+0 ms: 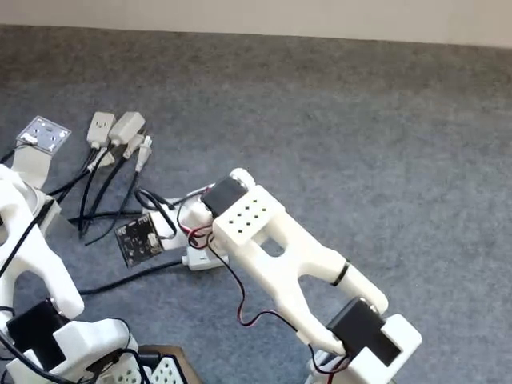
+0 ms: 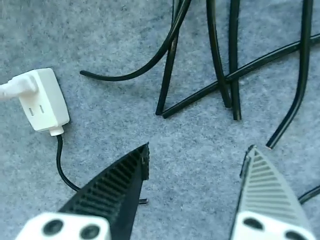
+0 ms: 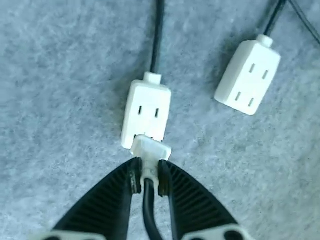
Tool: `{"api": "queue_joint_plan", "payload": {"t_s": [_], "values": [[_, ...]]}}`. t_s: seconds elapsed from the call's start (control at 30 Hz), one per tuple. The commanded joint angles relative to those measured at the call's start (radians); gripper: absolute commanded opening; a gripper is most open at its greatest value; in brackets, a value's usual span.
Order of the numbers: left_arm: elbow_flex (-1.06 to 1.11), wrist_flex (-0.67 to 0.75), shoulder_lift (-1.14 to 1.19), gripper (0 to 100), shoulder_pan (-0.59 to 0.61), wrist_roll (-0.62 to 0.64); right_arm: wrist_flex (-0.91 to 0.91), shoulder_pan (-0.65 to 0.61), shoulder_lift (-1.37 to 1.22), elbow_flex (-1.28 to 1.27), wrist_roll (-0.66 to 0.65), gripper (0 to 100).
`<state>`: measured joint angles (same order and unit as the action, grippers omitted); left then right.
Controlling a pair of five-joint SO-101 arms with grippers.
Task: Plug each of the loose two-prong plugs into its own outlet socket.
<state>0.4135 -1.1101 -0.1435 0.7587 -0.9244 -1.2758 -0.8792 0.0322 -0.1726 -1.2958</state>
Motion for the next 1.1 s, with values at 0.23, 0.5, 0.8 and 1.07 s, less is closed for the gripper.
{"api": "queue_joint_plan", "payload": {"t_s": [0.23, 0.5, 0.8, 1.07], "values": [[0.044, 0.011, -0.007, 30, -0.005, -0.003, -0.024, 0.010, 0.013, 0.008, -0.080, 0.5], [0.045, 0.009, -0.004, 30, -0.007, -0.003, -0.016, 0.010, 0.010, 0.002, -0.118, 0.5], [0.045, 0.006, -0.004, 30, -0.002, -0.003, -0.016, 0.010, -0.012, -0.001, -0.118, 0.5], [0.047, 0.006, -0.004, 30, -0.001, -0.003, -0.016, 0.010, -0.114, 0.010, -0.117, 0.5]]}}
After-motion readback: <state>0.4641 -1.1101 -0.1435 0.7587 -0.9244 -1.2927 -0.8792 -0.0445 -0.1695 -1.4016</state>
